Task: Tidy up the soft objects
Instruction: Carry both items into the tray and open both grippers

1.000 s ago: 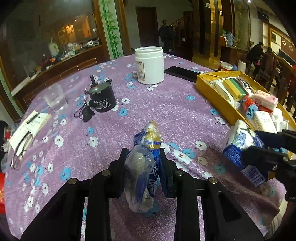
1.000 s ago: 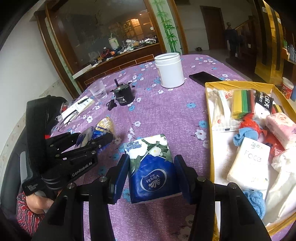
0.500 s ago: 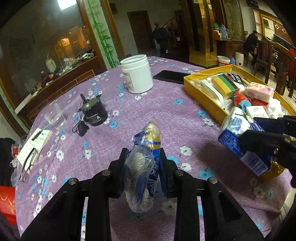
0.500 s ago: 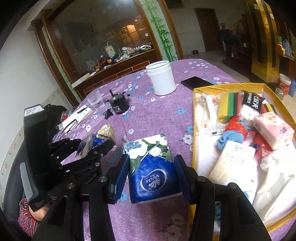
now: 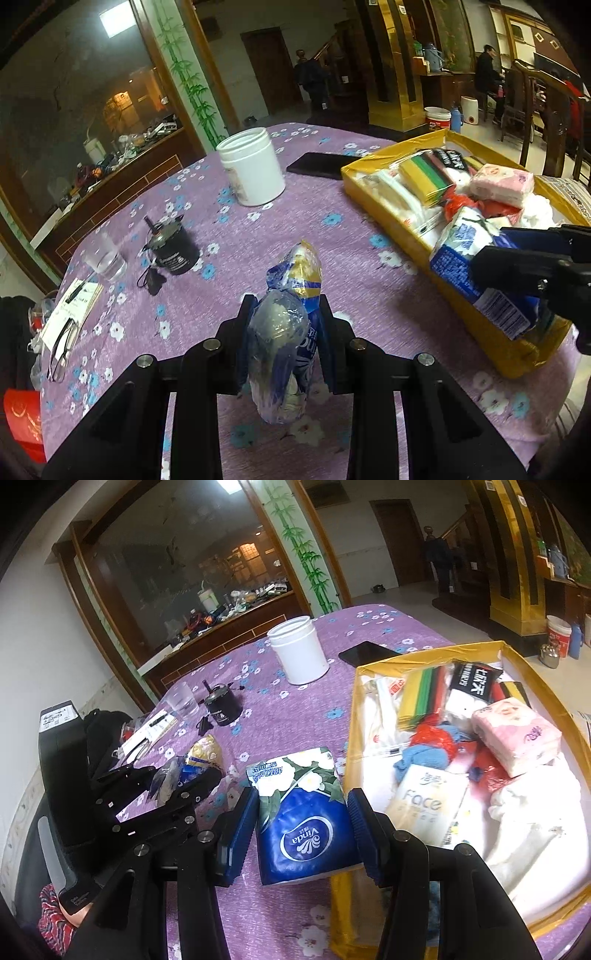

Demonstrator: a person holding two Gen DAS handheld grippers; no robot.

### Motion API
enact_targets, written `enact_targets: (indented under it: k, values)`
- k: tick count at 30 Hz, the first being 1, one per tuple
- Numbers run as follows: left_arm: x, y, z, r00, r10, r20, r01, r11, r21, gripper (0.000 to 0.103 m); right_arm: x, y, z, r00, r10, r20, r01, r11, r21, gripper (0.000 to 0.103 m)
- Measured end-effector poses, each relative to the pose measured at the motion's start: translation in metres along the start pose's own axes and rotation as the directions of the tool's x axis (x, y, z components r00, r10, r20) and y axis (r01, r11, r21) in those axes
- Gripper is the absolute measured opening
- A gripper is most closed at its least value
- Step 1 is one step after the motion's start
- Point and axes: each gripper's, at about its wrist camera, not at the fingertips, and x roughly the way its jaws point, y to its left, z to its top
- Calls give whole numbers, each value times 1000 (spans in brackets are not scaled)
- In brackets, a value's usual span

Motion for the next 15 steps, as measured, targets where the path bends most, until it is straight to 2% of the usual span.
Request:
enact_targets:
  k: [4, 9, 15]
  values:
    - [-4, -14, 11, 1000, -28, 12, 28, 1000, 12, 27, -6, -11, 2, 1000, -4, 15, 3, 1000, 23, 52]
    - [-5, -40, 28, 994, -106, 16, 106, 994, 5, 27, -19, -33, 7, 998, -26, 54, 22, 998, 66, 52]
    - [-2, -80, 43, 974, -226, 6, 226, 974, 4, 28, -40, -76, 13, 991, -84, 106, 68, 986, 151, 52]
